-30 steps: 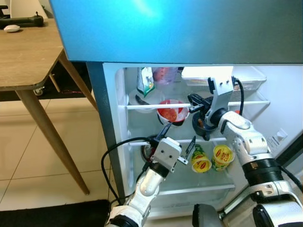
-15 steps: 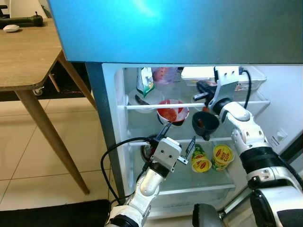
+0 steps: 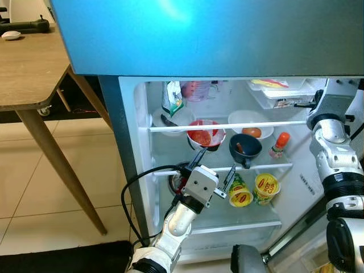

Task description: Restocking fridge

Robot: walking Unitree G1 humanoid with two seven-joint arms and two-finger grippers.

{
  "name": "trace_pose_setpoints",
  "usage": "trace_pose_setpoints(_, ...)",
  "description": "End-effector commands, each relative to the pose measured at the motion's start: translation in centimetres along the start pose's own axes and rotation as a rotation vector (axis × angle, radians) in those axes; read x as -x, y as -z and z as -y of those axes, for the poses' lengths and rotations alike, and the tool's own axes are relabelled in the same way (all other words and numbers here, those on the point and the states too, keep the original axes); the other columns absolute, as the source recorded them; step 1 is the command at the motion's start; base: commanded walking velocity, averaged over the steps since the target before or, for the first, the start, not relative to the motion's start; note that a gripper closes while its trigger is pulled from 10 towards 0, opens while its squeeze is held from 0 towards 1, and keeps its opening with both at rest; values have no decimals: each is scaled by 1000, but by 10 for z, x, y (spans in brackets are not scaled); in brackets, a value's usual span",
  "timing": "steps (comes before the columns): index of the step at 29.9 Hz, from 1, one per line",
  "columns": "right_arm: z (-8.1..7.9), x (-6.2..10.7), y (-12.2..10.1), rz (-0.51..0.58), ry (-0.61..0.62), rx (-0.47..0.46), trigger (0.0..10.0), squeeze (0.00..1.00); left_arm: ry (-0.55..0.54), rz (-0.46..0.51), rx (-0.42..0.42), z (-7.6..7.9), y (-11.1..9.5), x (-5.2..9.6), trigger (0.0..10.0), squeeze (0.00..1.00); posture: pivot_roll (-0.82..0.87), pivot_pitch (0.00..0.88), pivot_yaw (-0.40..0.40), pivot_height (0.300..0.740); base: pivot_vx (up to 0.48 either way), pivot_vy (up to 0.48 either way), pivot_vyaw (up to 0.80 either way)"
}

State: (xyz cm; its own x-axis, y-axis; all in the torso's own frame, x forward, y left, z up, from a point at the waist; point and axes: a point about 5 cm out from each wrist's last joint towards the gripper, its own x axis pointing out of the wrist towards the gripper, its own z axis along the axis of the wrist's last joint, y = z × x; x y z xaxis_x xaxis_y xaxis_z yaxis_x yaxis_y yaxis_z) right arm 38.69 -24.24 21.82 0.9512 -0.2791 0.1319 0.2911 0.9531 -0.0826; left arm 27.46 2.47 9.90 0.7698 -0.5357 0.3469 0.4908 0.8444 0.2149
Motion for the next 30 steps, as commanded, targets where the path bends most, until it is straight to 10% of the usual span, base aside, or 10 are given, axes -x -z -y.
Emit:
trace_pose_setpoints(1, -5, 2, 6, -15, -25, -14, 10000, 0, 14, -9, 24, 10, 1, 0, 10000, 0, -103, 0, -73, 550, 0, 0, 0)
trace_pose_setpoints(5, -33, 14, 23, -55, -309, -139, 10000, 0, 12, -13, 24, 9, 1, 0, 10000, 0, -103, 0, -72, 550, 0, 0, 0)
trace_pose_setpoints(16, -33, 30, 28, -47, -553, -148, 10000, 0, 7, -11, 20, 7, 1, 0, 10000, 0, -104, 0, -71, 550, 0, 0, 0)
trace_pose_setpoints(23, -69, 52, 17, -22, -881, -236, 10000, 0, 6, -7, 23, 7, 1, 0, 10000, 0, -112, 0, -61, 550, 0, 0, 0)
trace_pose_setpoints(30, -96, 49, 7, 3, -904, -280, 10000, 0, -3, 12, 27, 6, -3, -3, 10000, 0, -109, 6, -59, 550, 0, 0, 0)
